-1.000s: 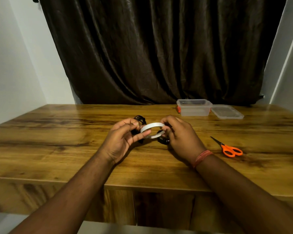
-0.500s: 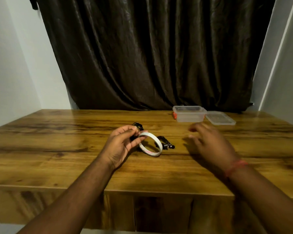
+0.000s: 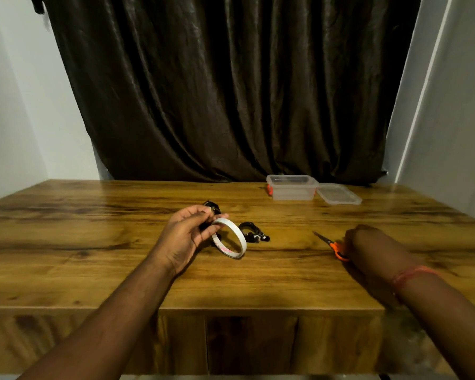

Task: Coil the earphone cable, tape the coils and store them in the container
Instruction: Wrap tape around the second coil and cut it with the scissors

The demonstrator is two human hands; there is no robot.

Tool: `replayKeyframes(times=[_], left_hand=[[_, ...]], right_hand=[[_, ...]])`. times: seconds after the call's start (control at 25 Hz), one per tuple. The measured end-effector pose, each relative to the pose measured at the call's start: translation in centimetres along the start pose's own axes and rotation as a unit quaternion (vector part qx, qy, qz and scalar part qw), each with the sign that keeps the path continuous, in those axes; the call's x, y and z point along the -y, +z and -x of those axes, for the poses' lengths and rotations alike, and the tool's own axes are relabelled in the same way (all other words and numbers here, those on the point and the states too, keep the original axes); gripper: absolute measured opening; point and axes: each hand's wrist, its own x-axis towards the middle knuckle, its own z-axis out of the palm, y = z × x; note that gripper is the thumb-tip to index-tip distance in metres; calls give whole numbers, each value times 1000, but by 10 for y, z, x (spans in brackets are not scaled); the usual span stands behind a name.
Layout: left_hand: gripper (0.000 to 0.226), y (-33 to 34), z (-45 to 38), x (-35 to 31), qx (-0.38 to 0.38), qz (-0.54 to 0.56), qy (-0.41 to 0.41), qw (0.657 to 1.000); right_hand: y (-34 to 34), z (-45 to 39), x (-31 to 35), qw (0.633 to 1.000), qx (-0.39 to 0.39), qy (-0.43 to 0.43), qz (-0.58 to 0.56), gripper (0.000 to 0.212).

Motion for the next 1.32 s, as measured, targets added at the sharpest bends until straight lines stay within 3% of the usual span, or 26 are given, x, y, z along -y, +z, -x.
replayKeyframes(times=[0.16, 0.56, 0.64, 0.68, 0.72, 0.76, 0.8, 0.84, 0.92, 1.08, 1.32], left_hand=[[27, 0, 0, 0, -8, -3, 1, 1000], [22, 5, 4, -5, -18, -33, 3, 999], [21, 4, 4, -6, -23, -32, 3, 999], [21, 4, 3, -5, -27, -28, 4, 999], [20, 3, 2, -4, -32, -23, 5, 999], [20, 3, 1, -4, -39, -20, 5, 999], [21, 3, 0, -3, -44, -19, 5, 999], [24, 4, 0, -2, -49, -18, 8, 999], [31, 4, -3, -1, -62, -7, 14, 998], [22, 2, -5, -2, -97, 18, 13, 995], [15, 9, -1, -9, -105, 11, 21, 994]], right_hand=[[-10, -5, 18, 998, 52, -22, 32, 14], [-16, -5, 74, 993, 83, -86, -2, 19], [-21, -6, 81, 990, 55, -60, -111, 17], [-22, -5, 84, 964, 50, -24, -260, 19], [-24, -2, 91, 888, 65, 18, -454, 23], [-26, 1, 101, 785, 96, 42, -611, 27], [-25, 5, 113, 693, 128, 38, -709, 29], [-22, 8, 126, 623, 159, 20, -766, 30], [-15, 12, 153, 536, 223, -35, -813, 35], [-4, 15, 193, 490, 324, -116, -801, 57], [-1, 9, 205, 456, 331, -110, -819, 74]])
